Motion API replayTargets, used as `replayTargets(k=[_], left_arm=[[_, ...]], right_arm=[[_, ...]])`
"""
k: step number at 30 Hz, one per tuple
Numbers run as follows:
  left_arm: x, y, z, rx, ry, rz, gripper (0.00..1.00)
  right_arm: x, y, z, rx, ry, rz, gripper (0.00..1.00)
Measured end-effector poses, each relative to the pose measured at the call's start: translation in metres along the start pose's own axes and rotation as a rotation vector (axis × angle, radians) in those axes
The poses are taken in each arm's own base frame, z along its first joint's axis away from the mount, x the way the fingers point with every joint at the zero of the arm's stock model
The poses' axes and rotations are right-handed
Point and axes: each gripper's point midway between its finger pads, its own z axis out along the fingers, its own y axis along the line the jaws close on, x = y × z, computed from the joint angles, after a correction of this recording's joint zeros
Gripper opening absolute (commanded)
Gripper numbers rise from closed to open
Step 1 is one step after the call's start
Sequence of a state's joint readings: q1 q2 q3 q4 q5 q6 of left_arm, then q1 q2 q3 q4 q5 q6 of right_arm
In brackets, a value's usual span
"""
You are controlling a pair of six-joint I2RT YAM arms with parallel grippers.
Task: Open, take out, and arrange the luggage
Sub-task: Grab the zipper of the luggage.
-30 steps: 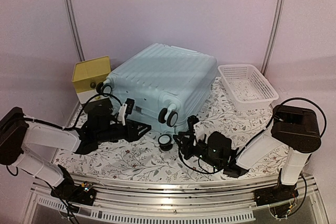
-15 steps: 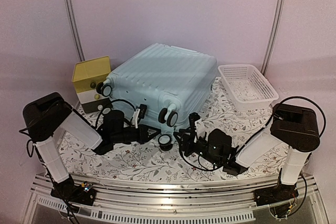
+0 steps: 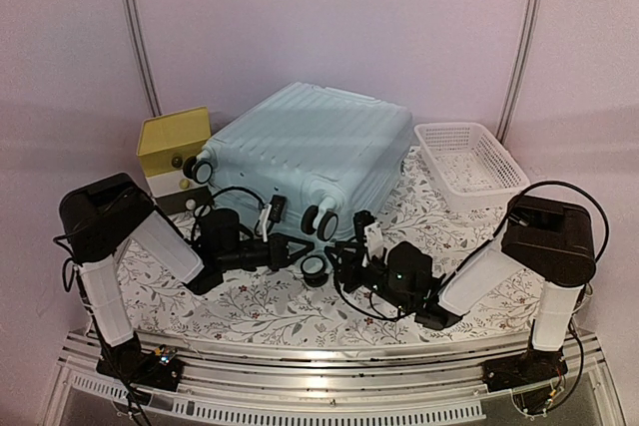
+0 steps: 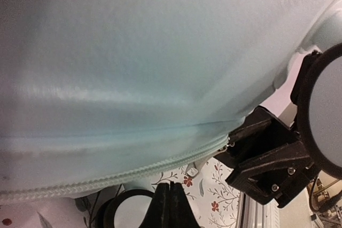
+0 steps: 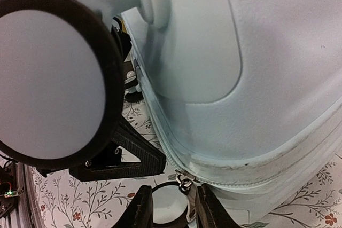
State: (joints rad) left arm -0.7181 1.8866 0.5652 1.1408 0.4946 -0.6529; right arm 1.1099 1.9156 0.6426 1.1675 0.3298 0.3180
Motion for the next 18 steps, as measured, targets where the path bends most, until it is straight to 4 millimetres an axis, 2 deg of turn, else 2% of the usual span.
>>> replayTargets(k=[18], left_arm=[[0.006, -0.003, 0.006, 0.052, 0.009, 0.006, 0.01]], right_arm=[[0.004, 0.004, 0.011, 0.032, 0.02, 0.011, 0.27]])
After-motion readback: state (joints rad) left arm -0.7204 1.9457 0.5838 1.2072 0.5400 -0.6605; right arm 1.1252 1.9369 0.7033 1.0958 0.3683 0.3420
